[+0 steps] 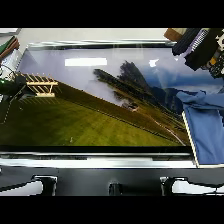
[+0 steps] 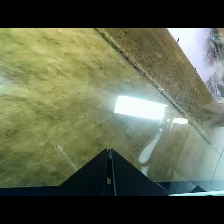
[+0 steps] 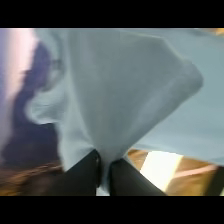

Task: Fold the clothes and pants, and hang the long-sleeved shirts on hangers.

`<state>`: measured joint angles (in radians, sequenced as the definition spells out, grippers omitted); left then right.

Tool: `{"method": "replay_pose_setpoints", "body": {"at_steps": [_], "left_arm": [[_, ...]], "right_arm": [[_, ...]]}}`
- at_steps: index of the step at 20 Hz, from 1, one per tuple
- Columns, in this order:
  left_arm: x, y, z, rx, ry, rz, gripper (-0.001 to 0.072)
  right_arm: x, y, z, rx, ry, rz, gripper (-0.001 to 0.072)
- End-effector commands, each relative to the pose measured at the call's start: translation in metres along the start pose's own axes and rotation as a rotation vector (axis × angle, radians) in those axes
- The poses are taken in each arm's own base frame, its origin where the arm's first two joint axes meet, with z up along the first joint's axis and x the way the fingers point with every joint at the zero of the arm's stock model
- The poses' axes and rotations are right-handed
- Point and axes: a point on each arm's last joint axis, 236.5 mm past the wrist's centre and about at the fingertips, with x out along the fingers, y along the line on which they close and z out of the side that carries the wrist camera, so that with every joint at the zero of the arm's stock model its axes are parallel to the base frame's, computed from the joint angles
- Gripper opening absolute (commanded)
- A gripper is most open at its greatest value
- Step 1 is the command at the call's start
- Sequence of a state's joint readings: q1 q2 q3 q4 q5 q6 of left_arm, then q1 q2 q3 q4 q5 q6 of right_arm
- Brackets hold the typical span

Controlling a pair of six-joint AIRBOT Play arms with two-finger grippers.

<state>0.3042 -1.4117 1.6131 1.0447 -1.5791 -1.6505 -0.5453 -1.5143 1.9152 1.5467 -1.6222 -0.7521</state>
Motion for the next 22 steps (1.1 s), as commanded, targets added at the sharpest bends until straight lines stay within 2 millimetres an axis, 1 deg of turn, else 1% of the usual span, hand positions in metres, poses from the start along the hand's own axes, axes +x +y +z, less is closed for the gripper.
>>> {"method": "replay_pose_setpoints", "body": {"at_steps": [1,3,4,9,11,14,16,18,20,22], "left_arm": [[0.000,0.000,-0.001,0.001,0.003,-0.001,0.0017],[0.000,0.000,-0.001,0.001,0.003,-0.001,0.0017],[0.000,0.000,-0.001,0.001,0.003,-0.001,0.0017],[0.000,0.000,-0.001,0.002,0.003,0.000,0.0017],[0.000,0.000,-0.001,0.002,0.003,-0.001,0.0017],[0.000,0.000,-0.001,0.003,0.002,0.000,0.0017],[0.000,0.000,-0.001,0.005,0.002,0.000,0.0017],[0.000,0.000,-0.001,0.005,0.002,0.000,0.0017],[0.000,0.000,-0.001,0.005,0.002,0.000,0.0017],[0.000,0.000,-0.001,0.005,0.002,0.000,0.0017]], "right_arm": [[-0.006,-0.044,0.013,-0.130,-0.043,-0.189,0.0031],[-0.006,-0.061,0.020,-0.167,-0.066,-0.266,0.0031],[-0.001,-0.066,0.018,-0.187,-0.051,-0.291,0.0031],[0.051,-0.114,-0.026,-0.251,0.145,-0.466,0.0030],[0.066,-0.133,-0.038,-0.278,0.195,-0.531,0.0030],[0.082,-0.158,-0.050,-0.321,0.245,-0.616,0.0030],[0.088,-0.174,-0.056,-0.340,0.269,-0.671,0.0030],[0.090,-0.190,-0.058,-0.365,0.280,-0.730,0.0030],[0.090,-0.200,-0.058,-0.393,0.291,-0.773,0.0030],[0.089,-0.206,-0.061,-0.407,0.300,-0.791,0.0030]]}}
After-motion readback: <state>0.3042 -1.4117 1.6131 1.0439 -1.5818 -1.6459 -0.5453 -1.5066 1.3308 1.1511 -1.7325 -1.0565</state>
